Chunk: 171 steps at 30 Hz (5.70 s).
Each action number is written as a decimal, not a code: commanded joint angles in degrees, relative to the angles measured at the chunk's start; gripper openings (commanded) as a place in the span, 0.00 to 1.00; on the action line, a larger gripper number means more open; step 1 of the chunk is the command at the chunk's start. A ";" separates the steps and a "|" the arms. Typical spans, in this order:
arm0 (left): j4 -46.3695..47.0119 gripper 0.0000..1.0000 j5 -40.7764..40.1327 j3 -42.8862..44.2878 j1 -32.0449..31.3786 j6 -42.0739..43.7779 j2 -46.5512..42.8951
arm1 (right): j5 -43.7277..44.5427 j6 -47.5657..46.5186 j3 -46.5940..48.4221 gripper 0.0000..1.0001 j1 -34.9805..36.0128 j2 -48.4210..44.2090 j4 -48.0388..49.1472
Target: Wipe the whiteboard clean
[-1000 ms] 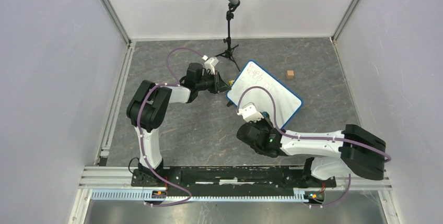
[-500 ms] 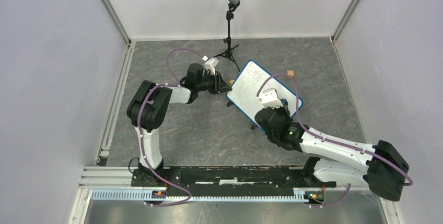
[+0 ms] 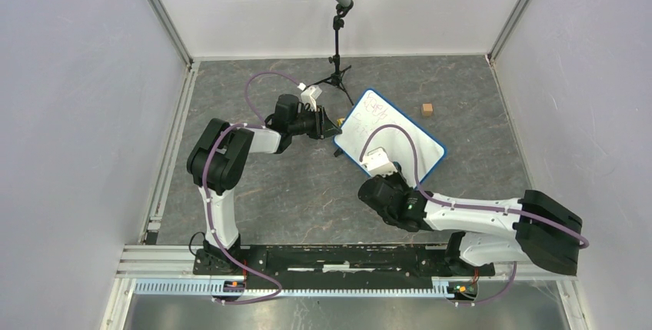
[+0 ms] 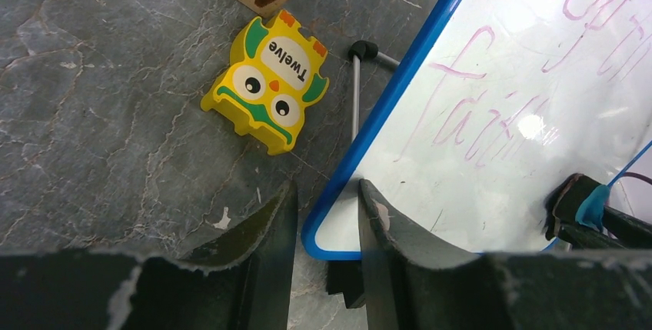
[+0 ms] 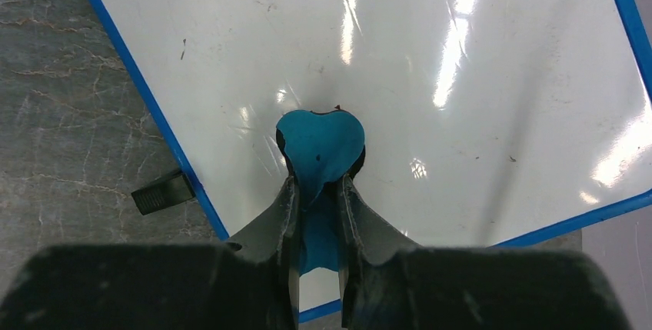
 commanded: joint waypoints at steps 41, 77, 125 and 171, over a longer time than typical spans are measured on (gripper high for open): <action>3.01 0.40 0.49 -0.61 -0.83 0.27 -1.04 | 6.43 -10.19 4.73 0.18 -12.21 -12.91 -0.53; 0.31 0.37 -1.08 0.54 -2.00 2.66 -1.24 | -4.27 -17.36 19.72 0.17 -18.08 11.97 16.23; 3.57 0.54 7.87 2.43 -2.11 -1.58 1.86 | -3.06 -16.48 11.79 0.18 -21.42 1.42 13.40; -1.29 0.37 1.56 3.66 -2.18 1.14 1.65 | -18.15 -23.59 23.39 0.17 -19.26 20.33 16.82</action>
